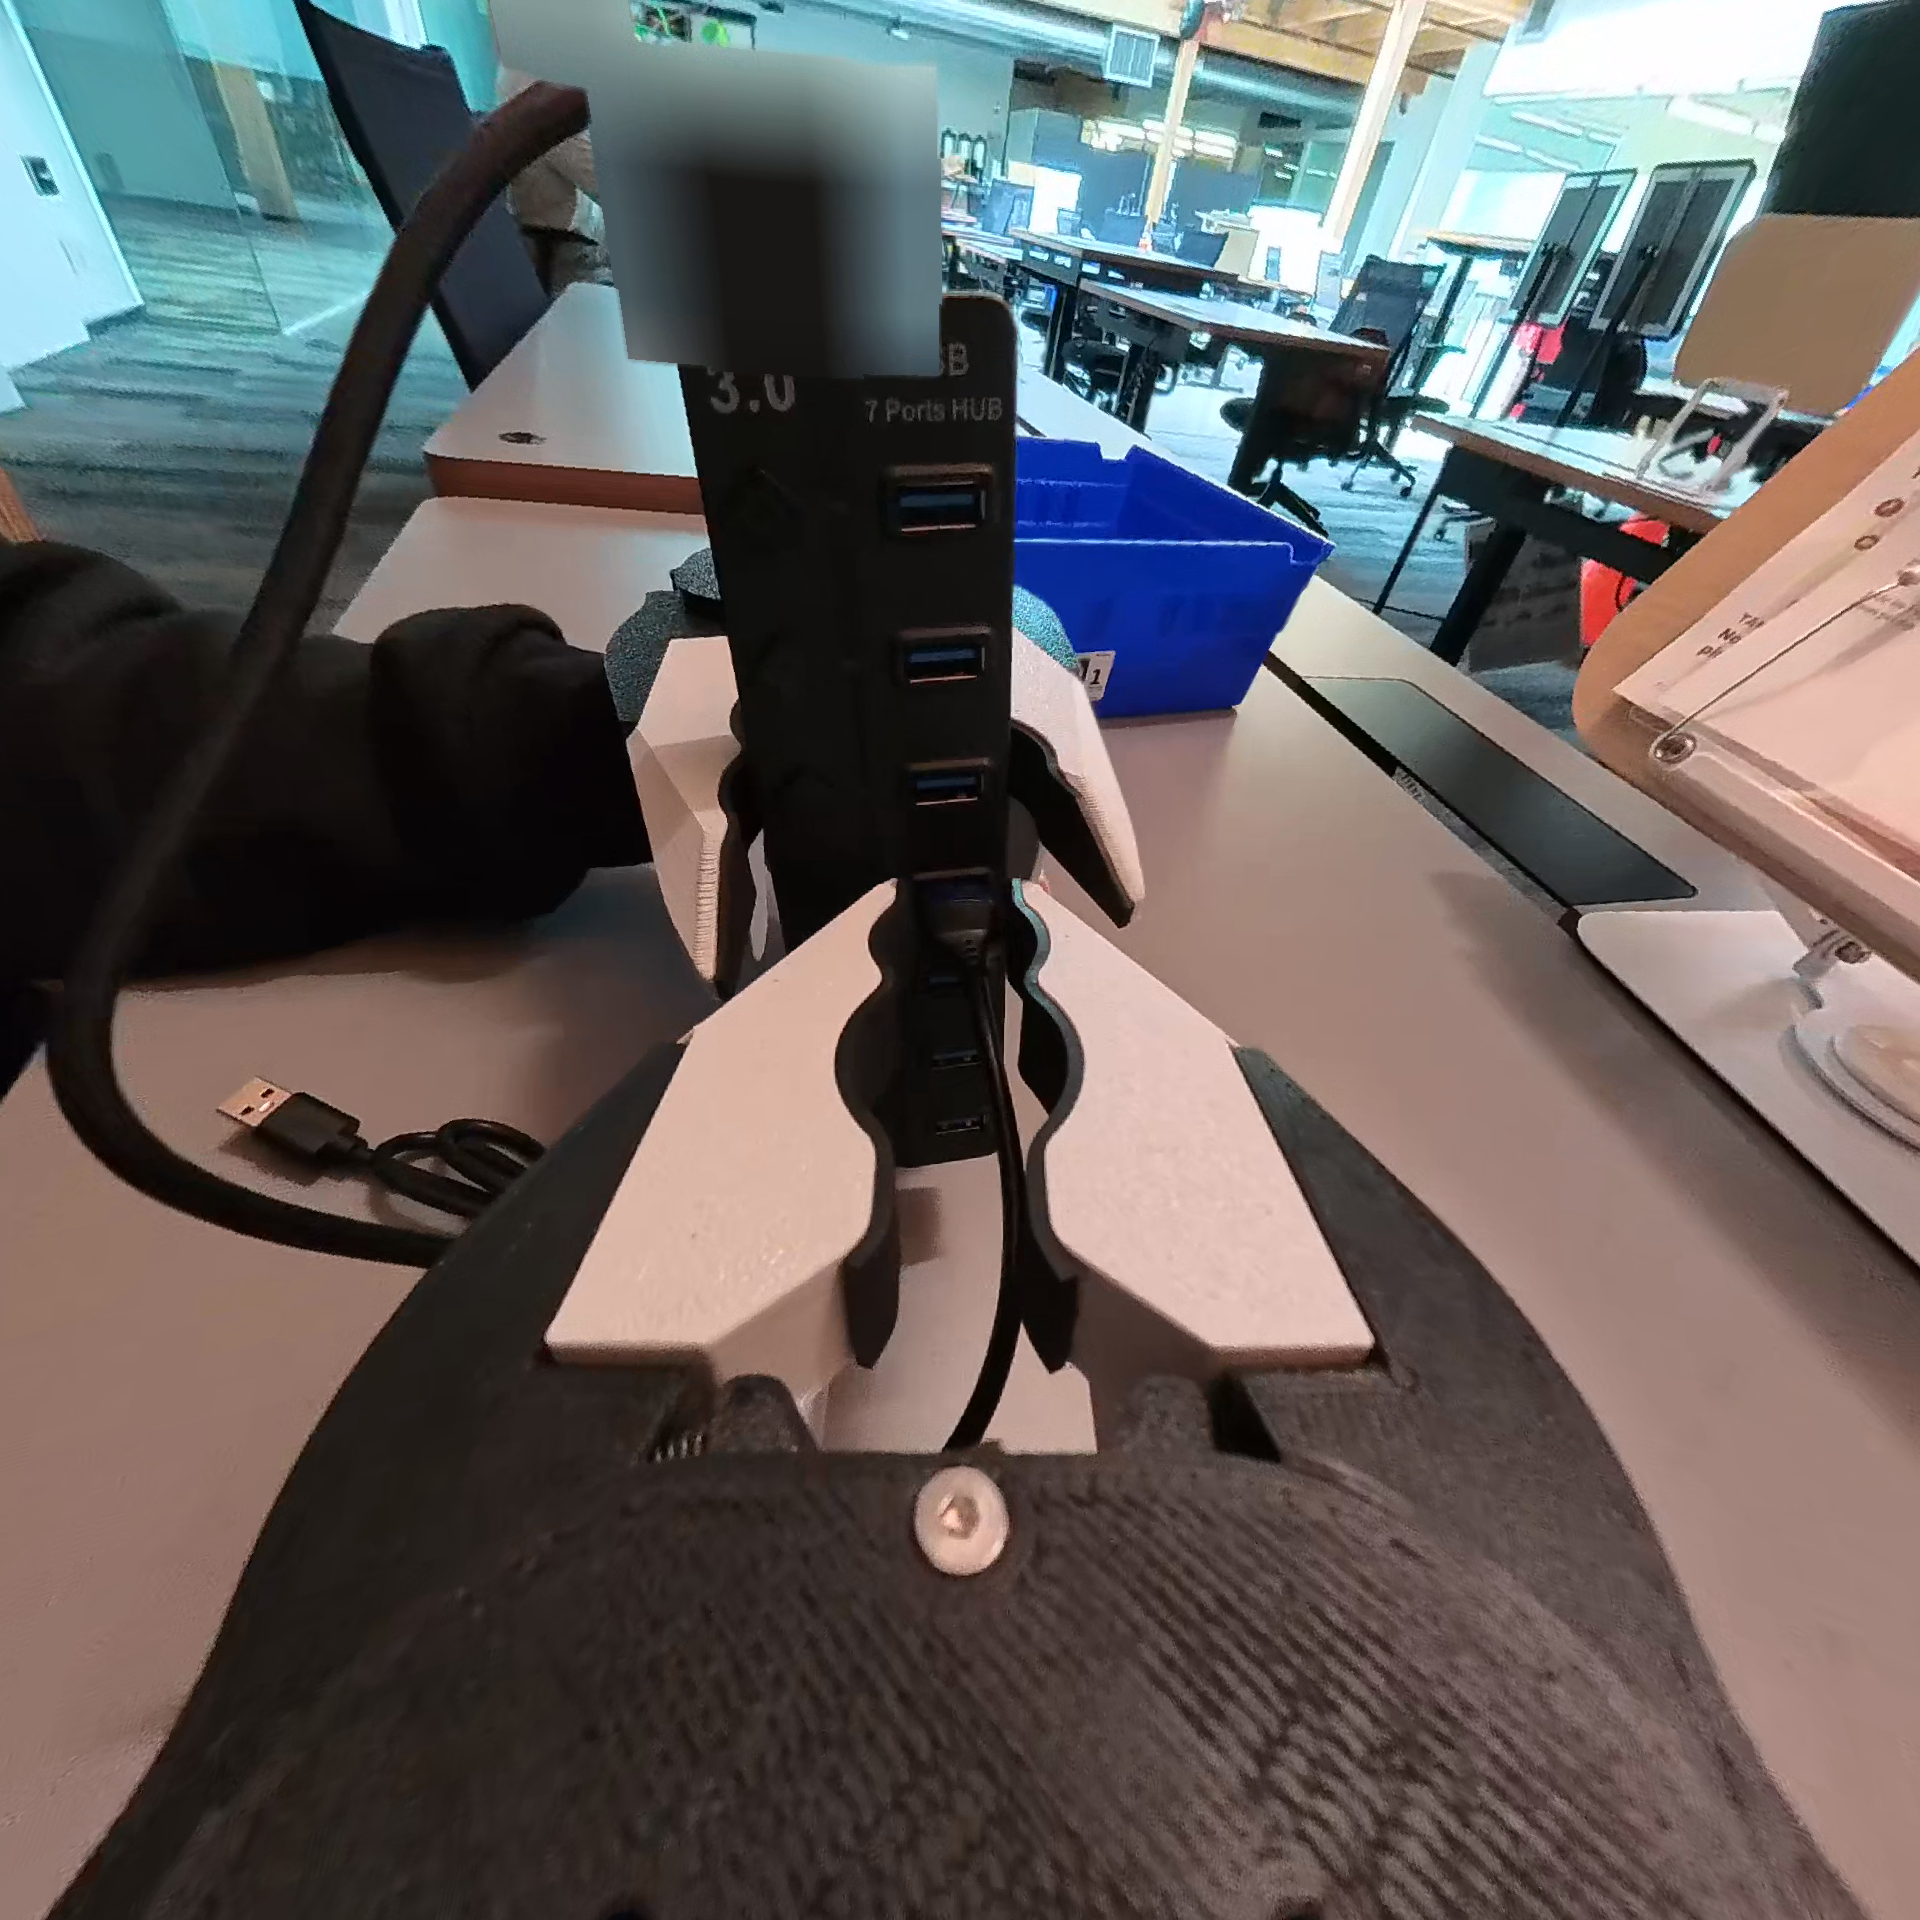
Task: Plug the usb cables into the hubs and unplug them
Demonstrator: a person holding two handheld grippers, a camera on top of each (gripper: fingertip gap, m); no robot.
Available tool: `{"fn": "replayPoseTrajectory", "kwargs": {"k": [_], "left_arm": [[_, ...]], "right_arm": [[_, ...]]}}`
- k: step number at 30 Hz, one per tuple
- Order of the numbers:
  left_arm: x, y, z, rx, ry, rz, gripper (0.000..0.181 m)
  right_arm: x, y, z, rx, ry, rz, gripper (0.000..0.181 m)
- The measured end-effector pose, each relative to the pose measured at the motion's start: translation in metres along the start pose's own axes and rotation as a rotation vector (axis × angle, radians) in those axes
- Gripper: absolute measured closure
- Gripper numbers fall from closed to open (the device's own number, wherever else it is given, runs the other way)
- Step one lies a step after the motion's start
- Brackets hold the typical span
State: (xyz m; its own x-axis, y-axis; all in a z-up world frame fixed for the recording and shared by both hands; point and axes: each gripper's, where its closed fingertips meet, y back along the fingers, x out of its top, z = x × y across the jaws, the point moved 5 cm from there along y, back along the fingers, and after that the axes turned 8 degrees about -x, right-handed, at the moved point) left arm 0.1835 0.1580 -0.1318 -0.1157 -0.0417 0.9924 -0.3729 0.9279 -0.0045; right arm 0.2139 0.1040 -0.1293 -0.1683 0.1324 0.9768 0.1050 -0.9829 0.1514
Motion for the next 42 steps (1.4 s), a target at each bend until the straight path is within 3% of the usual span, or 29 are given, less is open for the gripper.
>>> {"fn": "replayPoseTrajectory", "kwargs": {"k": [8, 18, 25, 30, 32, 35, 37, 39, 42], "left_arm": [[0.001, -0.004, 0.003, -0.018, -0.008, -0.045, 0.119], [-0.002, -0.013, 0.005, -0.007, -0.036, -0.153, 0.119], [0.001, -0.009, 0.005, -0.012, 0.015, -0.052, 0.119], [-0.013, -0.014, 0.001, 0.021, 0.02, -0.214, 0.119], [-0.015, -0.016, -0.001, 0.064, -0.007, -0.273, 0.119], [-0.013, -0.02, -0.001, 0.074, 0.001, -0.287, 0.119], [-0.015, -0.021, -0.001, 0.073, 0.012, -0.321, 0.119], [-0.018, -0.024, 0.001, 0.065, -0.012, -0.347, 0.119], [-0.017, -0.026, 0.005, 0.043, -0.041, -0.347, 0.12]], "right_arm": [[0.006, 0.008, 0.0, 0.042, -0.004, -0.044, 0.168], [0.011, 0.02, -0.002, 0.017, 0.132, -0.148, 0.168], [0.013, 0.015, 0.0, 0.043, -0.049, -0.029, 0.169], [-0.001, 0.017, 0.007, 0.065, -0.075, -0.059, 0.17], [0.002, 0.02, 0.013, -0.023, -0.015, -0.062, 0.16], [0.023, 0.021, -0.002, -0.007, 0.09, 0.004, 0.125], [0.028, 0.016, -0.015, 0.048, 0.113, -0.009, 0.121], [0.027, 0.009, -0.018, -0.001, 0.178, -0.049, 0.117], [0.024, 0.004, -0.021, -0.004, 0.204, -0.101, 0.131]]}}
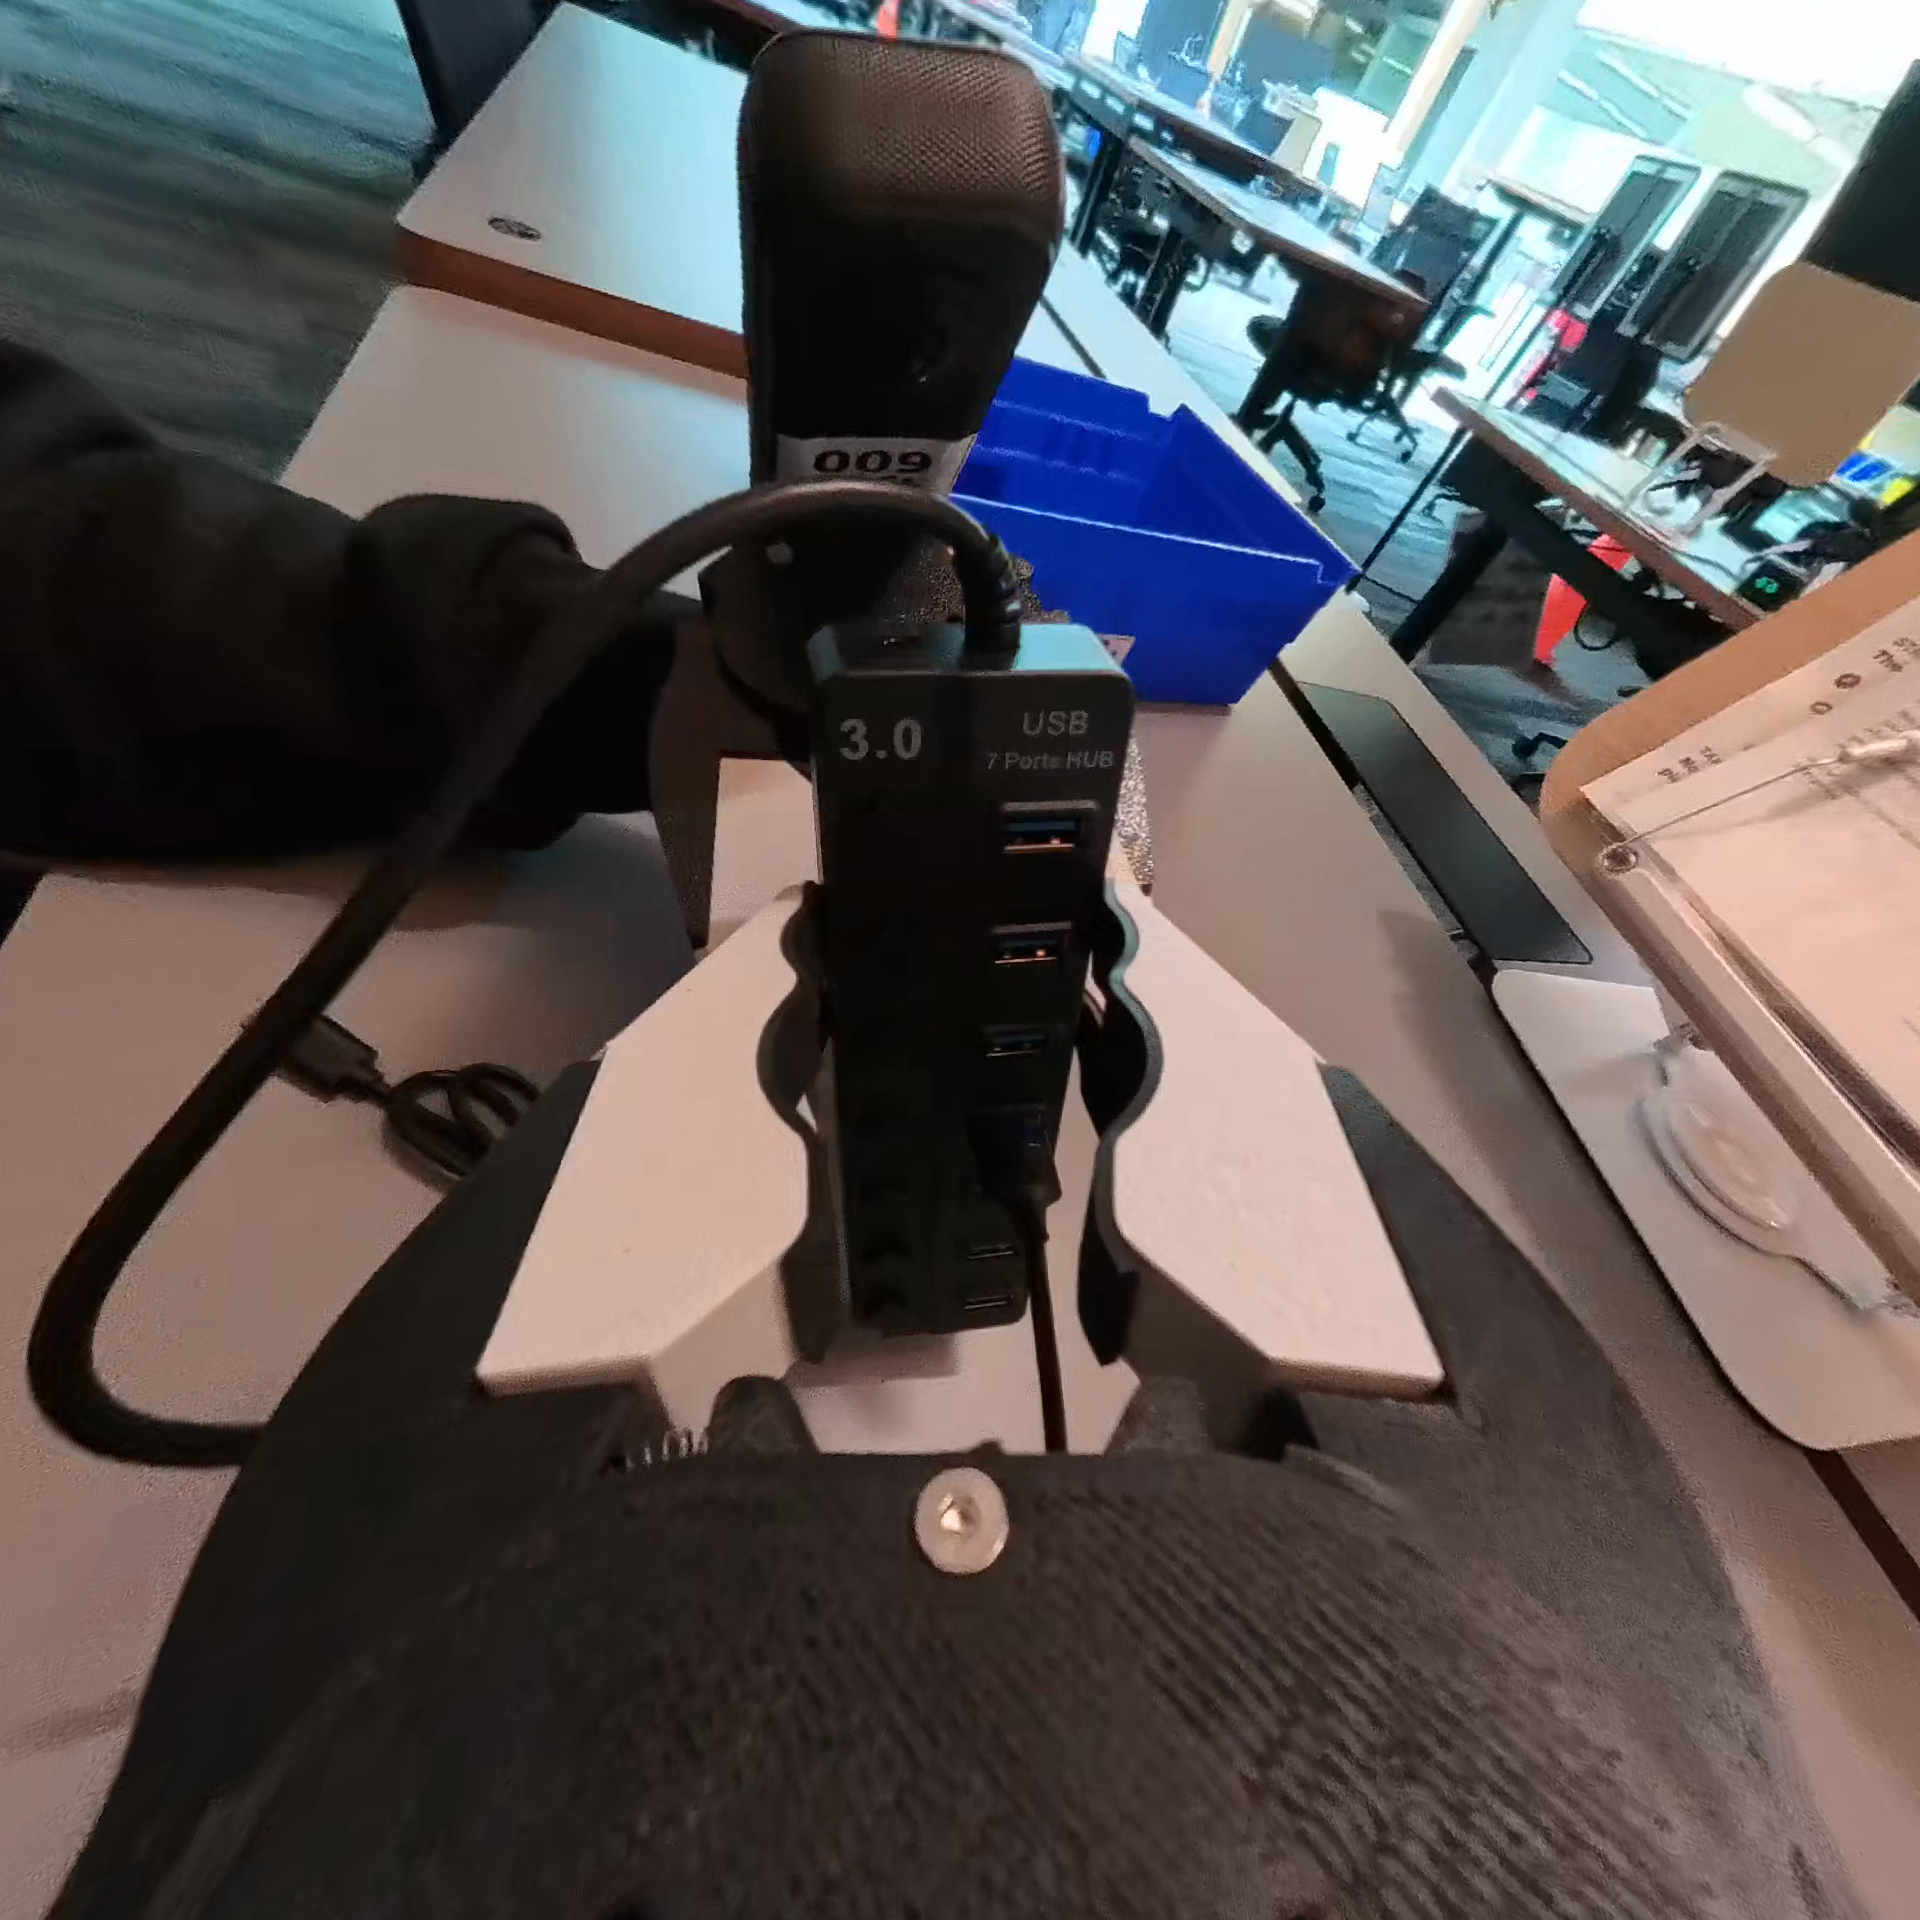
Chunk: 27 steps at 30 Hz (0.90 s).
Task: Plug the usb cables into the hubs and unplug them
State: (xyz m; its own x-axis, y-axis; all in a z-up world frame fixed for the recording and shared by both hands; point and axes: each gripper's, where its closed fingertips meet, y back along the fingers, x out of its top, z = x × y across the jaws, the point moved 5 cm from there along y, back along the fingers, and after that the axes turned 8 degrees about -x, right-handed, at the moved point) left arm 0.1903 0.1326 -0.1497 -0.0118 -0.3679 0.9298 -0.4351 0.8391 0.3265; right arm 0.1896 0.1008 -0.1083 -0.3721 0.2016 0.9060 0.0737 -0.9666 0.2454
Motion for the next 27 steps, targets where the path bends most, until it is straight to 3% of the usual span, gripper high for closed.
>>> {"fn": "replayPoseTrajectory", "kwargs": {"k": [6, 21, 25, 27], "left_arm": [[0.014, 0.006, 0.003, -0.028, 0.02, 0.171, 0.119], [0.015, 0.008, 0.002, -0.048, 0.061, 0.239, 0.12], [0.009, 0.006, -0.001, -0.035, 0.055, 0.171, 0.121], [0.011, 0.009, -0.003, -0.019, 0.052, 0.202, 0.122]], "right_arm": [[0.011, 0.007, 0.003, 0.021, -0.08, 0.088, 0.131], [0.018, 0.012, 0.008, 0.01, -0.135, 0.146, 0.131], [0.013, 0.01, 0.009, 0.006, -0.127, 0.123, 0.131], [0.013, 0.012, 0.011, -0.002, -0.144, 0.13, 0.131]]}}
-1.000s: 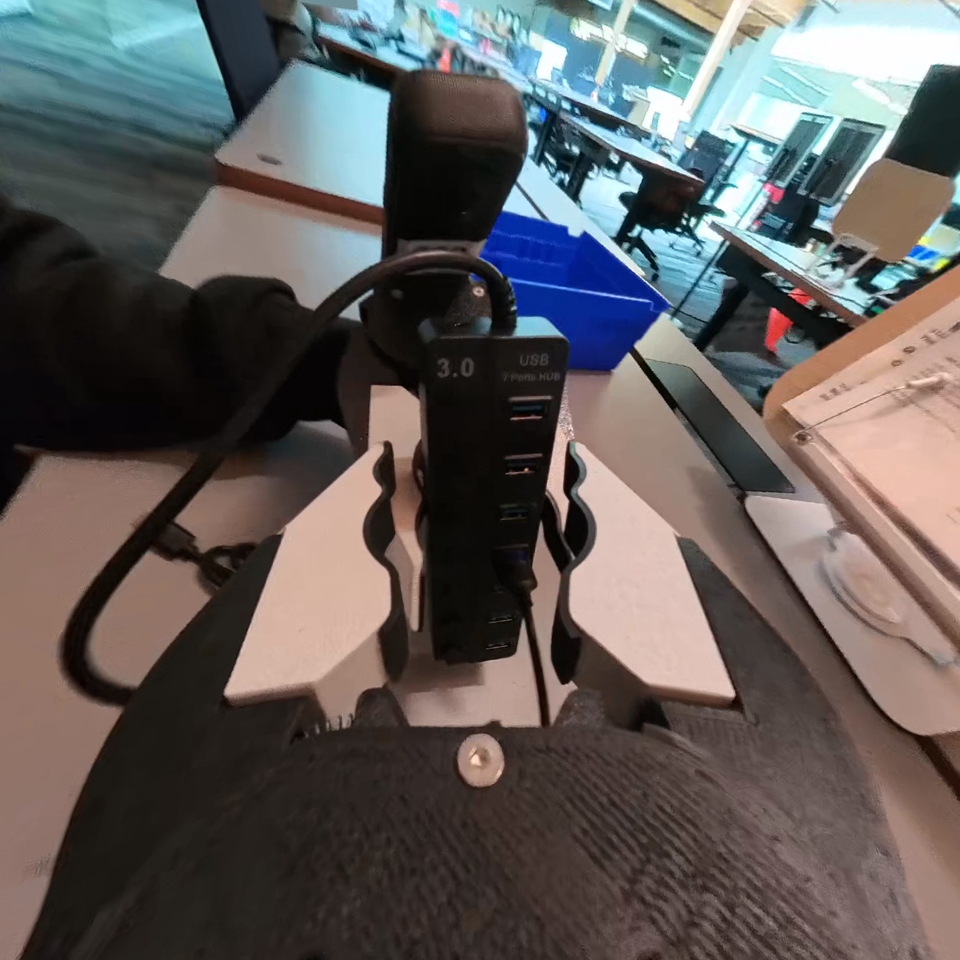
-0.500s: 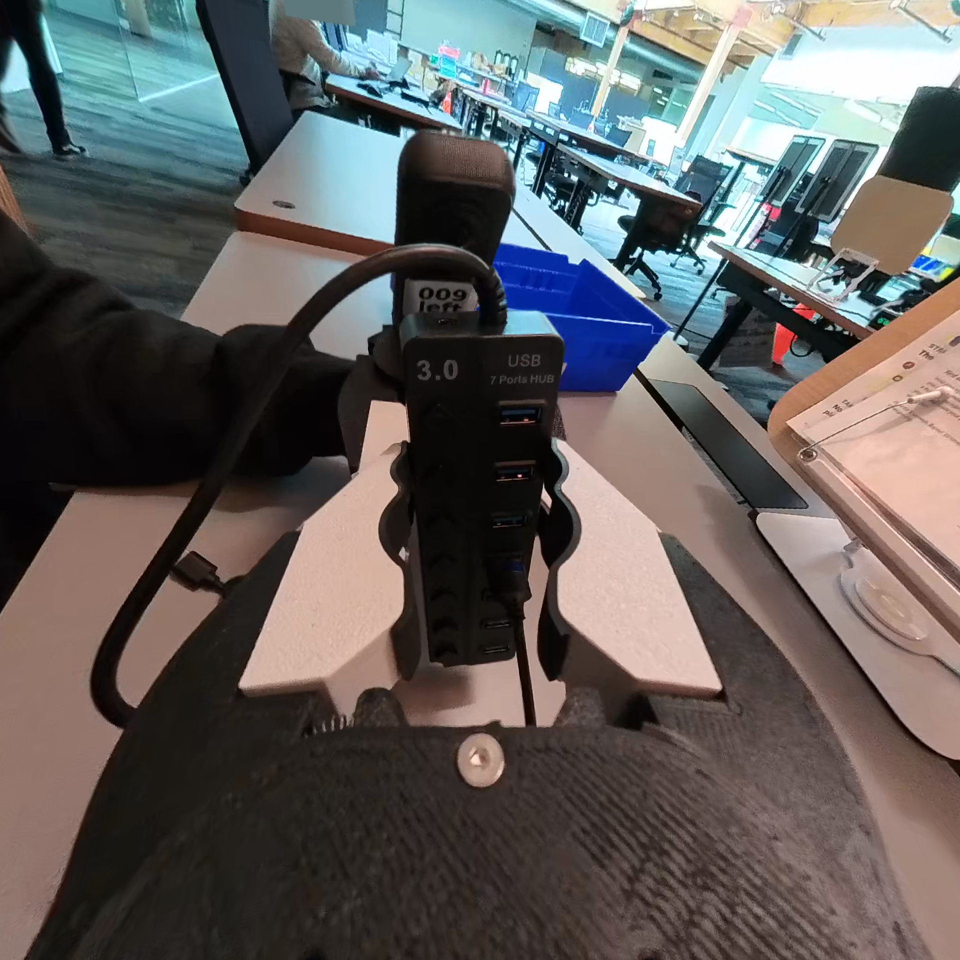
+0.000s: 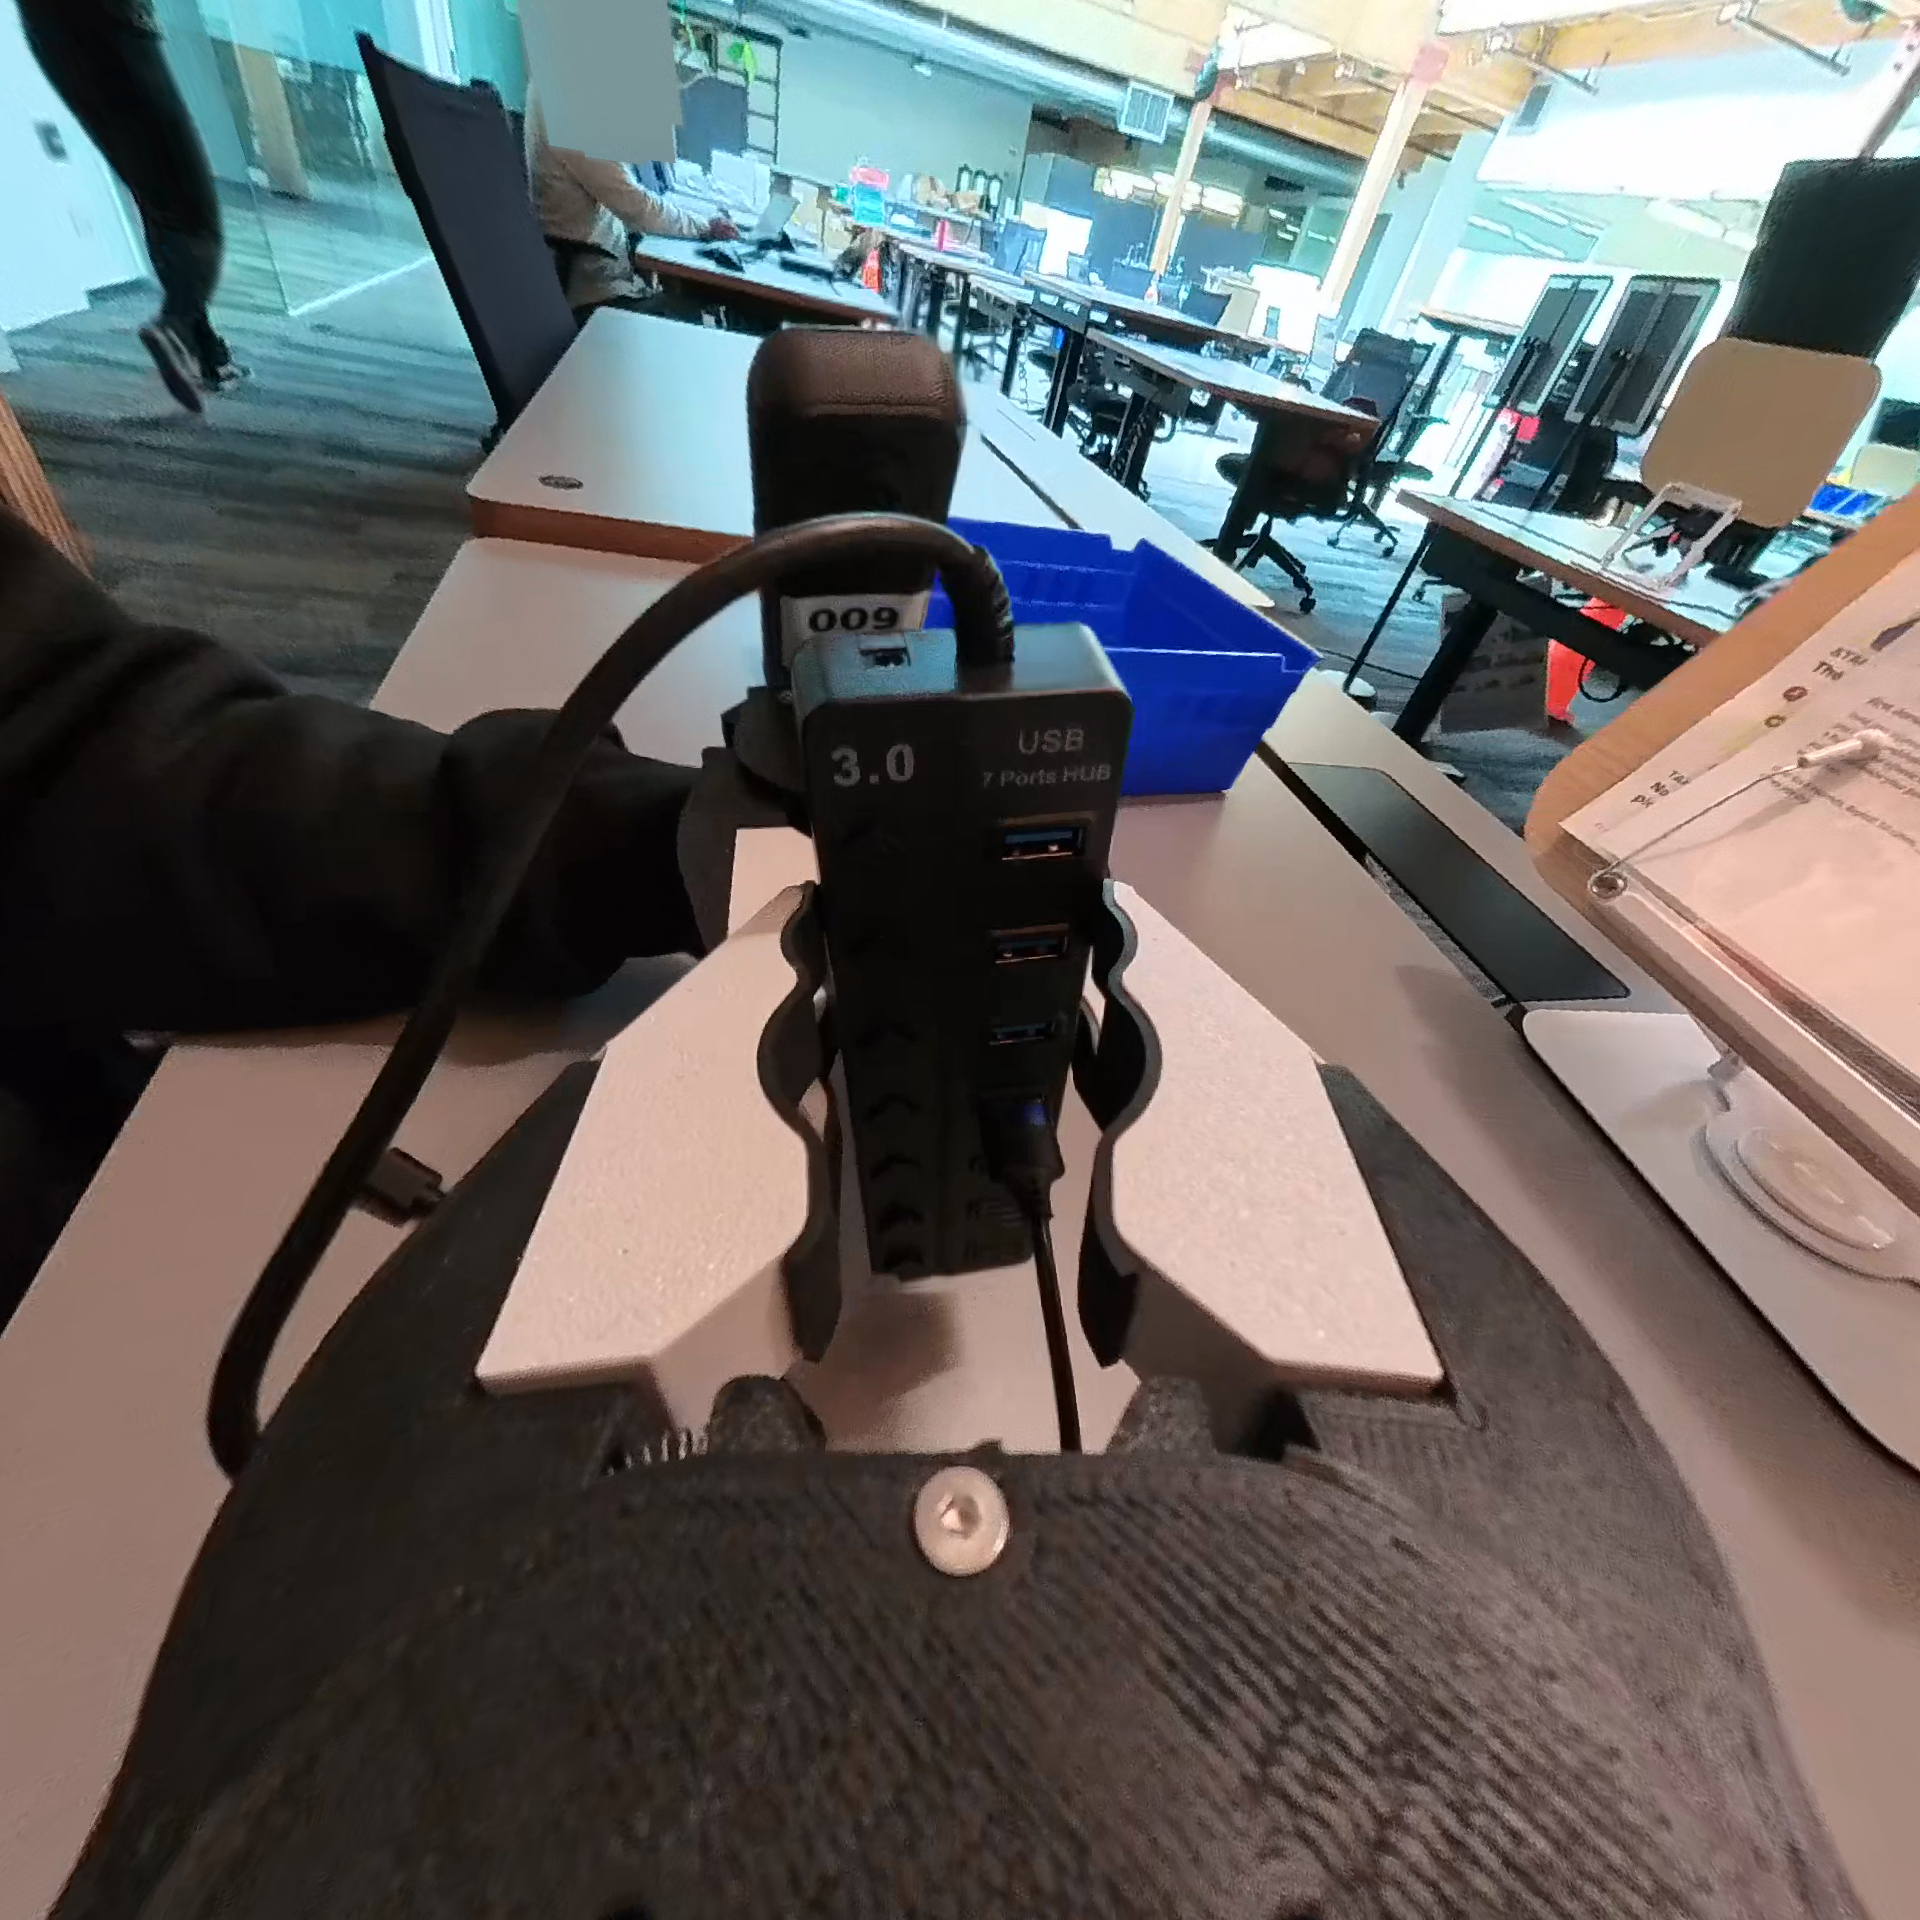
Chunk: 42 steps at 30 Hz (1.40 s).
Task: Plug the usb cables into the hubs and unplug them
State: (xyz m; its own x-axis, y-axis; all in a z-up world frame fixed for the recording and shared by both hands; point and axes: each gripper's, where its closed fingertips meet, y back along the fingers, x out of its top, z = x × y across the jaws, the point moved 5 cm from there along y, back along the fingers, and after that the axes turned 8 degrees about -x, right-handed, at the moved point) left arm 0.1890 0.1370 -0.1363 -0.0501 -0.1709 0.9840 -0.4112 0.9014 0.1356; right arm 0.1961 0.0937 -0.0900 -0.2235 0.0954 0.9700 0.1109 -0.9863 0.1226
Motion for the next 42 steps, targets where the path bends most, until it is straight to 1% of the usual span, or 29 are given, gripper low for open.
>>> {"fn": "replayPoseTrajectory", "kwargs": {"k": [4, 6, 7, 9, 12, 14, 17, 18, 19, 20, 22, 23, 24, 25, 27, 29, 31, 35, 42], "left_arm": [[0.004, 0.008, -0.003, 0.015, 0.0, 0.044, 0.122], [0.005, 0.011, -0.005, 0.024, 0.0, 0.067, 0.122], [0.005, 0.012, -0.005, 0.02, 0.0, 0.069, 0.122], [0.004, 0.011, -0.004, 0.02, -0.005, 0.061, 0.122], [0.006, 0.01, -0.002, 0.009, -0.013, 0.069, 0.122], [0.007, 0.01, -0.001, 0.002, -0.014, 0.073, 0.122], [0.005, 0.009, -0.001, -0.001, -0.012, 0.066, 0.122], [0.005, 0.009, -0.001, -0.004, -0.012, 0.062, 0.122], [0.005, 0.008, -0.001, -0.002, -0.014, 0.06, 0.122], [0.005, 0.008, -0.001, -0.001, -0.013, 0.061, 0.122], [0.005, 0.01, -0.002, -0.001, -0.006, 0.074, 0.122], [0.005, 0.011, -0.002, 0.0, -0.012, 0.073, 0.122], [0.004, 0.011, -0.002, 0.007, -0.019, 0.061, 0.122], [0.005, 0.011, -0.002, 0.006, -0.024, 0.058, 0.122], [0.005, 0.011, -0.001, 0.003, -0.023, 0.066, 0.122], [0.004, 0.01, 0.0, -0.004, -0.025, 0.062, 0.122], [0.004, 0.01, -0.001, -0.002, -0.024, 0.063, 0.122], [0.007, 0.011, 0.001, -0.021, -0.03, 0.089, 0.123], [0.008, 0.006, 0.004, -0.027, -0.045, 0.055, 0.125]], "right_arm": [[-0.001, 0.016, 0.012, -0.001, -0.038, -0.03, 0.131], [-0.007, 0.022, 0.019, -0.009, -0.075, -0.049, 0.137], [-0.01, 0.023, 0.022, -0.015, -0.094, -0.052, 0.142], [-0.014, 0.021, 0.02, 0.006, -0.1, -0.054, 0.144], [-0.023, 0.013, 0.016, 0.01, -0.074, -0.118, 0.148], [-0.025, 0.01, 0.016, 0.006, -0.074, -0.123, 0.154], [-0.026, 0.008, 0.016, 0.01, -0.109, -0.102, 0.171], [-0.026, 0.008, 0.017, 0.013, -0.12, -0.098, 0.18], [-0.025, 0.008, 0.014, 0.039, -0.126, -0.102, 0.181], [-0.025, 0.008, 0.014, 0.039, -0.121, -0.111, 0.181], [-0.025, 0.009, 0.02, -0.05, -0.077, -0.121, 0.181], [-0.025, 0.009, 0.023, -0.091, -0.06, -0.12, 0.176], [-0.025, 0.01, 0.023, -0.08, -0.066, -0.121, 0.169], [-0.025, 0.01, 0.019, -0.03, -0.087, -0.122, 0.157], [-0.028, 0.009, 0.016, 0.0, -0.108, -0.12, 0.163], [-0.032, 0.006, 0.013, 0.017, -0.1, -0.147, 0.162], [-0.034, 0.004, 0.014, 0.0, -0.097, -0.156, 0.166], [-0.03, 0.006, 0.013, 0.018, -0.108, -0.169, 0.167], [-0.028, 0.015, 0.012, 0.041, -0.048, -0.221, 0.167]]}}
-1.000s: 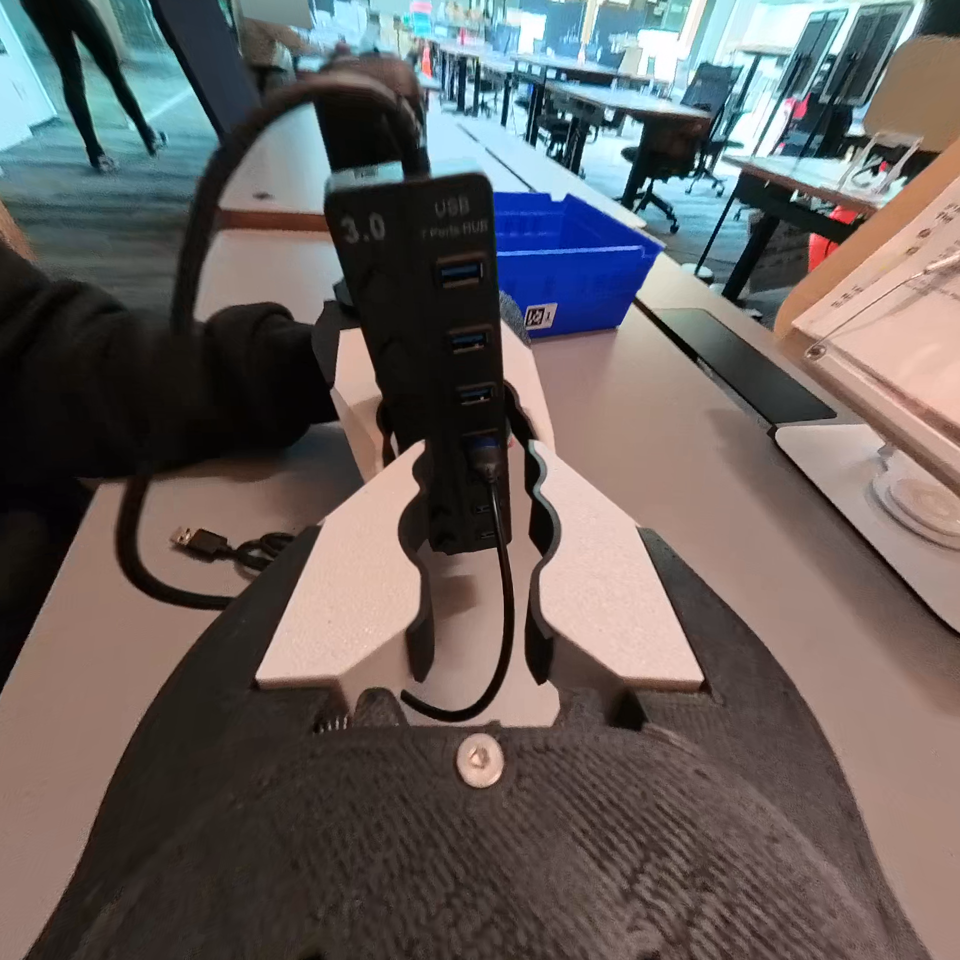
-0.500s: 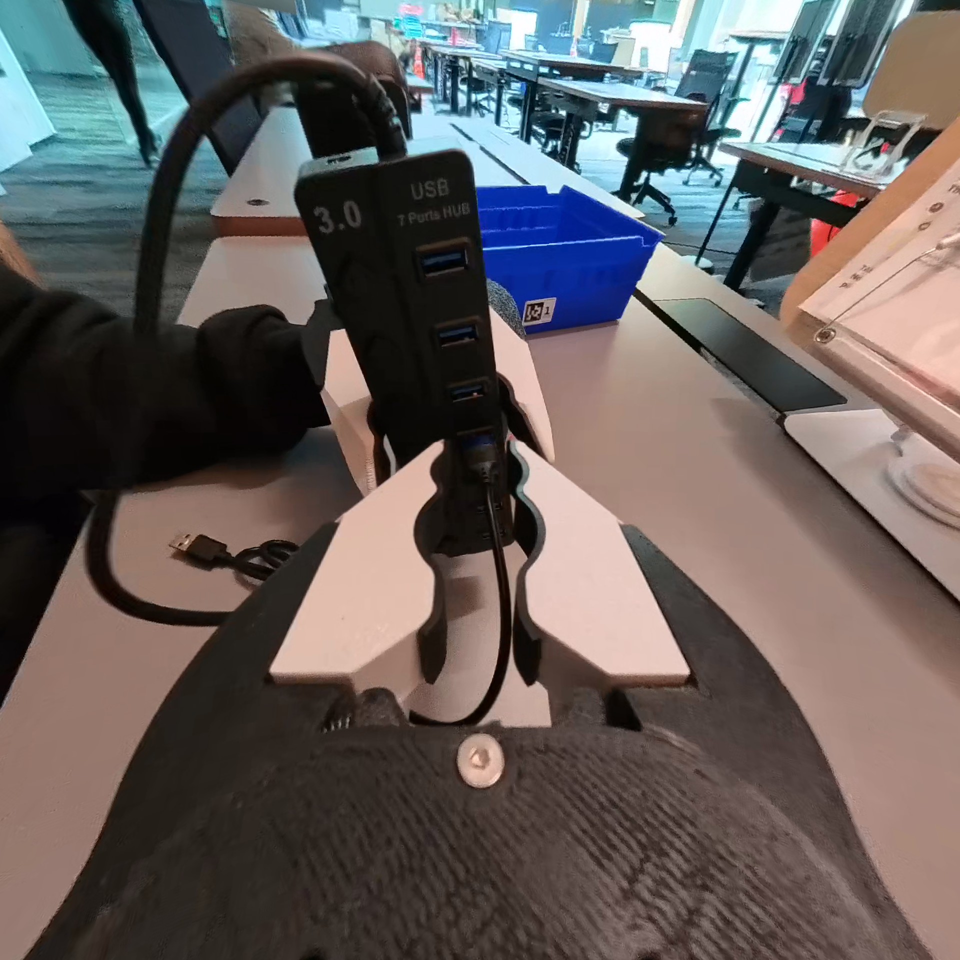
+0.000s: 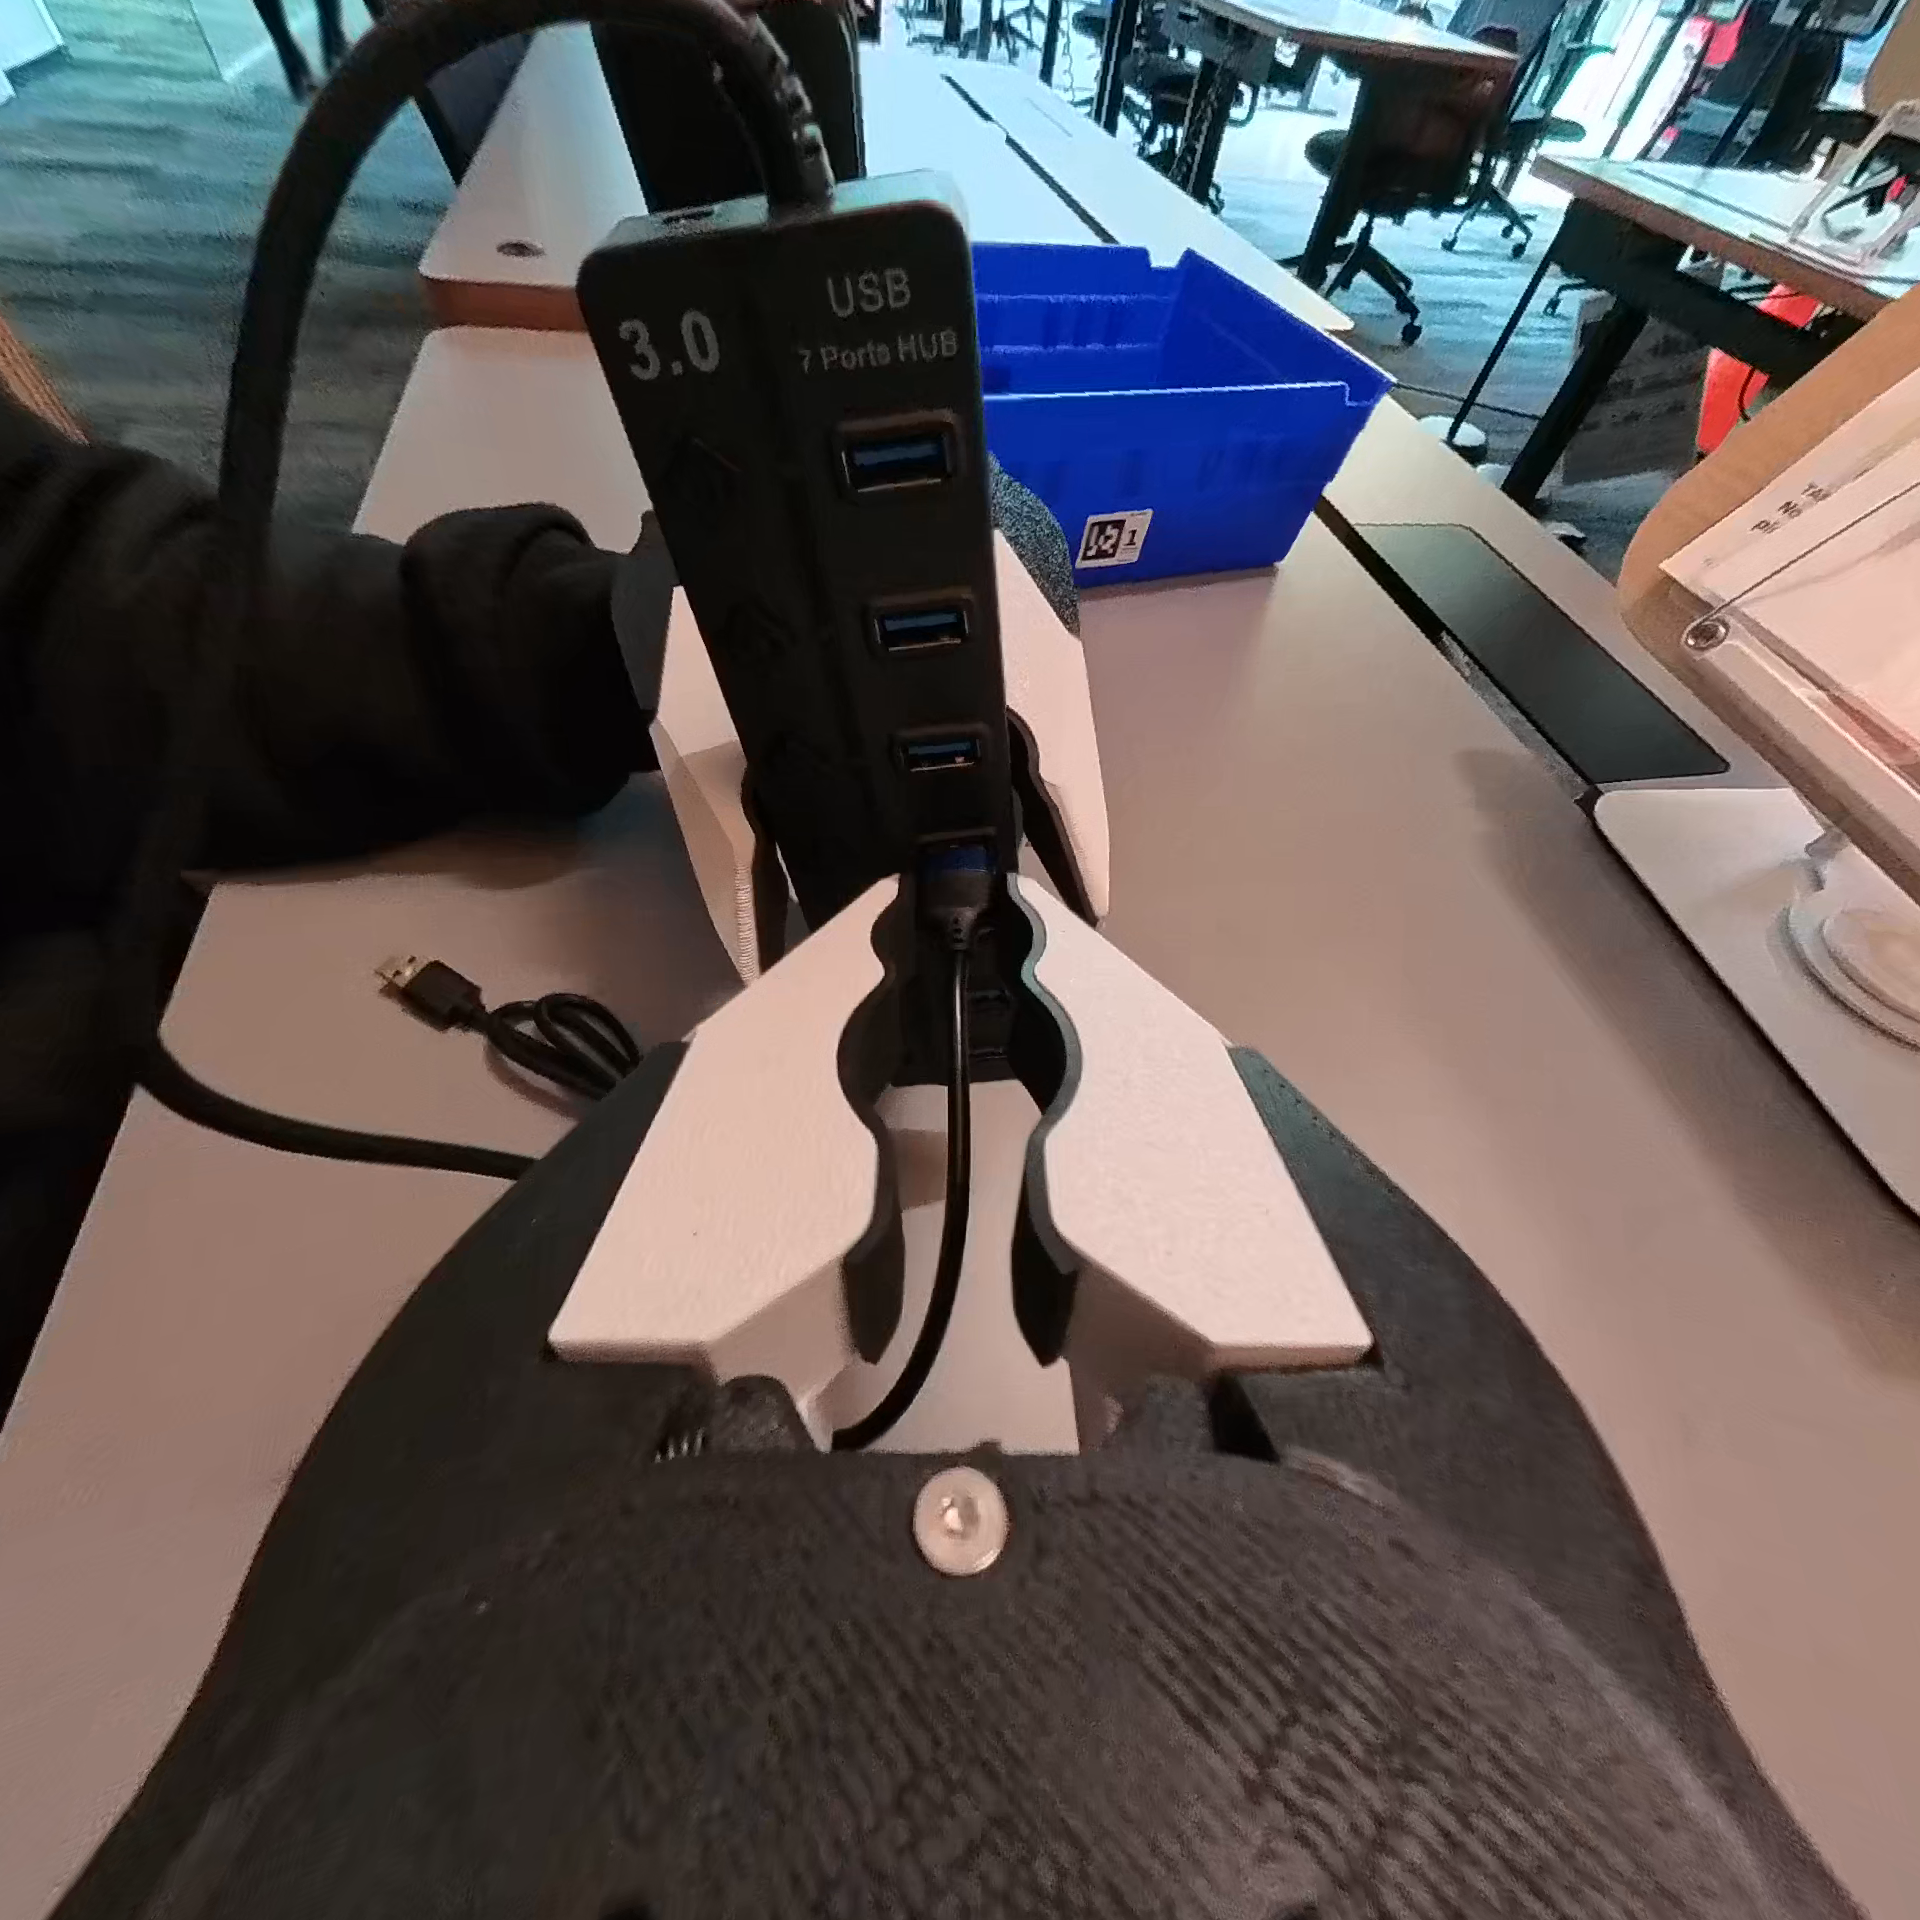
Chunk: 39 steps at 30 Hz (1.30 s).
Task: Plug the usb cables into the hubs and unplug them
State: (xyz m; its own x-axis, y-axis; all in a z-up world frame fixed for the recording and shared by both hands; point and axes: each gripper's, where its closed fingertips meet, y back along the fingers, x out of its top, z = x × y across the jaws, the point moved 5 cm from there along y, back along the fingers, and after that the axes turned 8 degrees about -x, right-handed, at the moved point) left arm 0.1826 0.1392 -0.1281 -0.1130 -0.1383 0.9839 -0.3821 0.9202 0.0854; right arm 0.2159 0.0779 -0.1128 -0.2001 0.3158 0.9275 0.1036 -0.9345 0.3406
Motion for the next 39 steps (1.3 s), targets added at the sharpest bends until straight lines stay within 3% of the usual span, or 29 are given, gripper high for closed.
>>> {"fn": "replayPoseTrajectory", "kwargs": {"k": [8, 12, 21, 24, 28, 31, 39], "left_arm": [[0.0, 0.0, 0.005, -0.045, 0.006, -0.013, 0.126], [0.001, 0.003, 0.007, -0.079, 0.057, 0.05, 0.126], [-0.005, 0.0, 0.012, -0.118, 0.079, 0.001, 0.121], [-0.012, -0.003, 0.008, -0.066, 0.034, -0.052, 0.123], [0.0, -0.002, 0.001, -0.002, 0.017, -0.033, 0.124], [0.0, -0.001, -0.001, 0.042, -0.029, -0.092, 0.126], [0.001, -0.004, 0.001, 0.03, -0.028, -0.122, 0.127]], "right_arm": [[0.0, 0.003, -0.004, 0.025, 0.046, -0.014, 0.167], [0.001, -0.001, -0.006, 0.064, -0.012, 0.028, 0.168], [-0.008, -0.001, -0.007, 0.087, -0.011, -0.024, 0.168], [-0.015, -0.004, -0.004, 0.078, -0.013, -0.058, 0.168], [-0.007, 0.0, 0.003, 0.041, -0.045, 0.009, 0.168], [-0.003, 0.002, 0.004, -0.03, 0.041, -0.045, 0.167], [-0.002, 0.008, 0.002, -0.011, 0.059, -0.073, 0.168]]}}
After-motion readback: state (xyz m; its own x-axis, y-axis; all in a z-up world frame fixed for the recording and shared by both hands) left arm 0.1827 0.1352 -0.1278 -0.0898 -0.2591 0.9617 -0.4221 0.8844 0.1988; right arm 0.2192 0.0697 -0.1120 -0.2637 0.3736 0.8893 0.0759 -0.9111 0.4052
